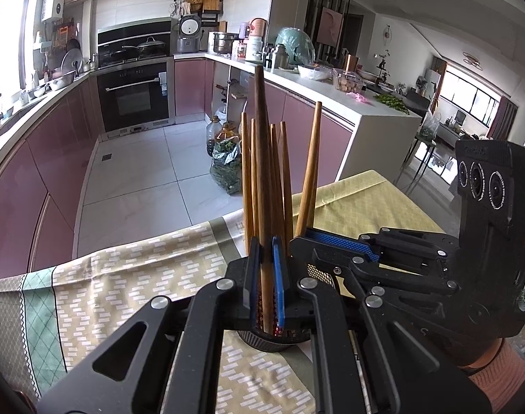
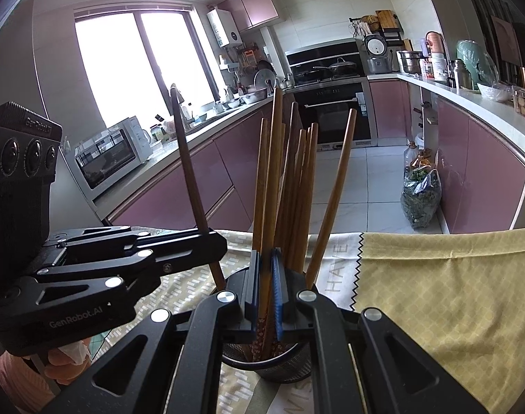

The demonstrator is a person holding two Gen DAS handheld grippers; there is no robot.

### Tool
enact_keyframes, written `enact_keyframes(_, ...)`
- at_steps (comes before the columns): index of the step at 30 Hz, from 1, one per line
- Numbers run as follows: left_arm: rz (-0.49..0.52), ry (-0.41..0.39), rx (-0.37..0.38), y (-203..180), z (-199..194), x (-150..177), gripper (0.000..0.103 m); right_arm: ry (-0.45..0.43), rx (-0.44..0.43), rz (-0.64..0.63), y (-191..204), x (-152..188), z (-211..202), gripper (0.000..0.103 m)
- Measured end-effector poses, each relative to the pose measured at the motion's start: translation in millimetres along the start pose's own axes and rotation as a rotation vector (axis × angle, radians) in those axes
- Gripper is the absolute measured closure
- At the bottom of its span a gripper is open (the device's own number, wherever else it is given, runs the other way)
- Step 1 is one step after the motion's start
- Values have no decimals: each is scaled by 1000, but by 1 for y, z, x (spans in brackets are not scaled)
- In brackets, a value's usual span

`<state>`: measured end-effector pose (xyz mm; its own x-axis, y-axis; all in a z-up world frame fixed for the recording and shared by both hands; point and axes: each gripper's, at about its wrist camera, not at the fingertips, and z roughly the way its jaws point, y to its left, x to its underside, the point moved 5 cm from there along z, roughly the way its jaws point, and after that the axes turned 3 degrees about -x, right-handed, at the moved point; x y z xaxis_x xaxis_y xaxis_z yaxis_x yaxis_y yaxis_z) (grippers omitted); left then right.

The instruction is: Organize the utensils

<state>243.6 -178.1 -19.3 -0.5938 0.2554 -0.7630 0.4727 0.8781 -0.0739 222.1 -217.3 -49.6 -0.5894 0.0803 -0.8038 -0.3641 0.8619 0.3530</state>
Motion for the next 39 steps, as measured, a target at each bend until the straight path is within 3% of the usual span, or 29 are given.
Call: enact_keyframes(39,-31,39,8,7,32,22,95,-4,12,14,-5,3,1,95)
